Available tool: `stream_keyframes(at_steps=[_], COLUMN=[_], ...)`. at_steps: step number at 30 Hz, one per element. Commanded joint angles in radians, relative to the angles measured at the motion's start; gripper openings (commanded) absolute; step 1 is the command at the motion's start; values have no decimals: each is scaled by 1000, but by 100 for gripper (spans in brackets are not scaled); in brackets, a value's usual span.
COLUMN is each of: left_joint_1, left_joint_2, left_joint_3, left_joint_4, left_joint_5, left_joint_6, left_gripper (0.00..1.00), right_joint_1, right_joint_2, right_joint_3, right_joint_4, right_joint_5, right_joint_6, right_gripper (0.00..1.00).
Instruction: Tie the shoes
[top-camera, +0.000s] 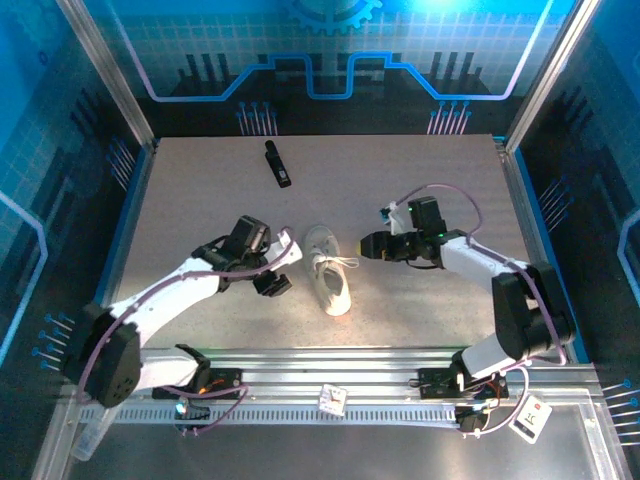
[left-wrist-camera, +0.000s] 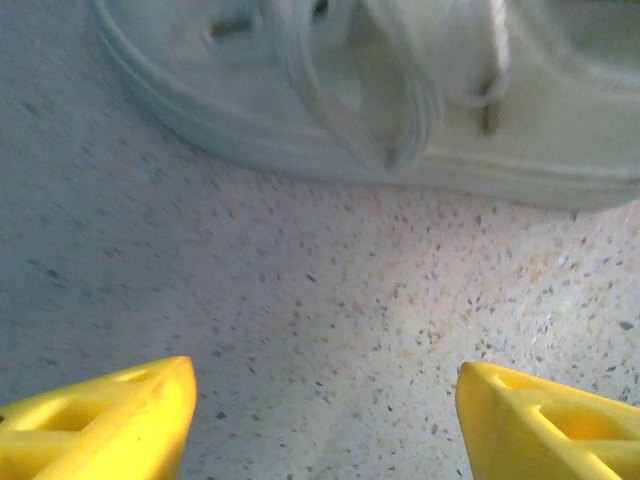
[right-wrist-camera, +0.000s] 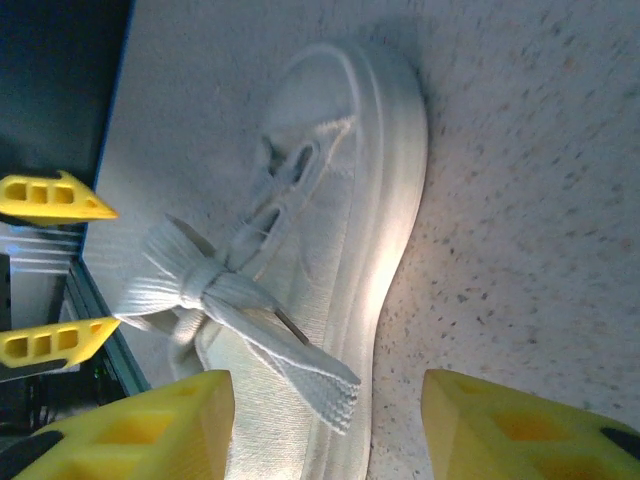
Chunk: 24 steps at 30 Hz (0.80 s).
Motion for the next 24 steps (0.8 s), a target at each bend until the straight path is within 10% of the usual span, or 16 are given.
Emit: stream_keyframes(at_steps=[1,17,24], left_joint_1=[12,-106,-125], left_joint_2=[-71,160,313], left_joint_3=[-30,177,263], left_joint_4=[80,126,76], left_joint_5=[20,14,-95], left_joint_6=[-12,-194,-149], left_gripper=[72,66,52], right_joint_1=[-21,140,164], right_joint_2=[-36,147,100], right_joint_3=[21,39,16], right_joint_4=[-51,76,80], right_joint_5=[-8,-6,10], right_joint_6=[-14,67,77], right_gripper=[52,47,14])
